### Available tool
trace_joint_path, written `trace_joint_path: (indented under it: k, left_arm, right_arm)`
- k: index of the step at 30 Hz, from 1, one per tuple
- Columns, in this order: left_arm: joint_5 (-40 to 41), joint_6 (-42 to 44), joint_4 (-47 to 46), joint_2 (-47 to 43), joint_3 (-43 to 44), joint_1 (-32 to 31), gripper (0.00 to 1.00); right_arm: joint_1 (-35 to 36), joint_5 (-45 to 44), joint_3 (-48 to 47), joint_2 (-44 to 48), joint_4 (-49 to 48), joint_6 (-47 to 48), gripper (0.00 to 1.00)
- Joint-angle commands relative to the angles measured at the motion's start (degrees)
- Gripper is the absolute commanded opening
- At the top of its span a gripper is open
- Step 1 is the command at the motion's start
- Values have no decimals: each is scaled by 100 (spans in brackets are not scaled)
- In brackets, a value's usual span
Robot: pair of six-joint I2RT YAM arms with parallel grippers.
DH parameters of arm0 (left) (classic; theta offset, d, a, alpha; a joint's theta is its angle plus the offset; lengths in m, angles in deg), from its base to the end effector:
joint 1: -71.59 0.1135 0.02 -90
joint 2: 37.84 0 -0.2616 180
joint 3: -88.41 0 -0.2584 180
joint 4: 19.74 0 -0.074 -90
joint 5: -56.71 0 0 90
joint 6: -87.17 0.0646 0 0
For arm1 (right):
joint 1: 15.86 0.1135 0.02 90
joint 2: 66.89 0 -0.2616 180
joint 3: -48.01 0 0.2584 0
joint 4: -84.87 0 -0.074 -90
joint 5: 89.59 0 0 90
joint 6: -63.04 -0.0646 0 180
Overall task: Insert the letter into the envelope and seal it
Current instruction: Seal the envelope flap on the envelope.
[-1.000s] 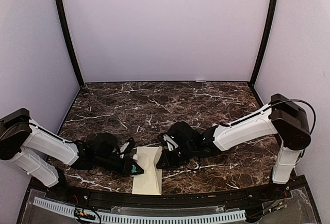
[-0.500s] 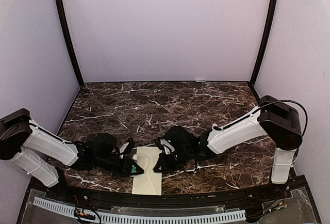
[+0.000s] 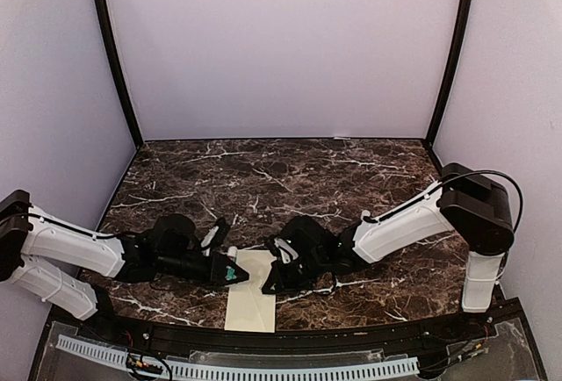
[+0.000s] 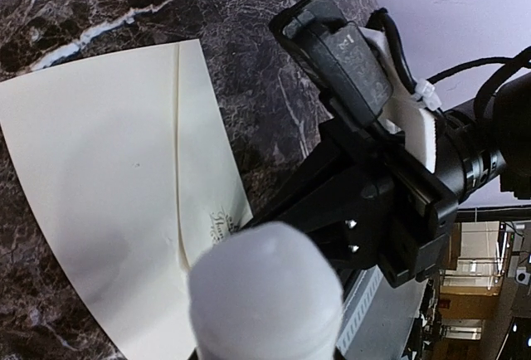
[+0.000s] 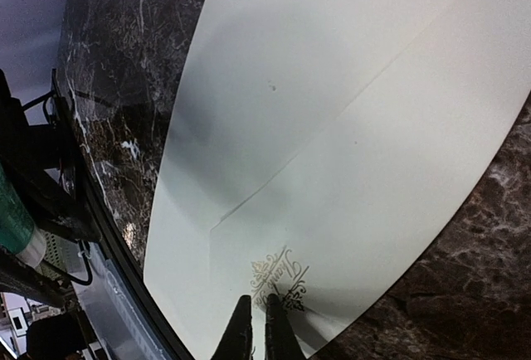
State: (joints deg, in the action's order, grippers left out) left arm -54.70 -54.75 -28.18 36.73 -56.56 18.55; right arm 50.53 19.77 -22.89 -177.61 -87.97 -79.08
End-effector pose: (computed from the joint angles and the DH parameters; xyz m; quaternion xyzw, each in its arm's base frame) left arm 0.1402 -0.2256 0.1319 0.0997 0.8547 -0.4817 0.1659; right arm 0.1418 0.3779 0.0940 -0.1751 0.9023 0.3906 0.0503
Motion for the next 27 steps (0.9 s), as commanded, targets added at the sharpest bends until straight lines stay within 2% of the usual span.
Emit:
trace_joint_path:
  k: [1,17,27]
  left_arm:
    - [-83,-86,-223,119,68,-26,0]
    - [-400,-88,-990,1128,252,-46,0]
    - [-407,-44,-1046,1537,318,-117,0]
  right_arm:
    - [57,-111,98,-138,67,-70,5]
    - [57,-168,79,-133,142,-86,5]
    - [52,-169,78,-150,160,-88,4]
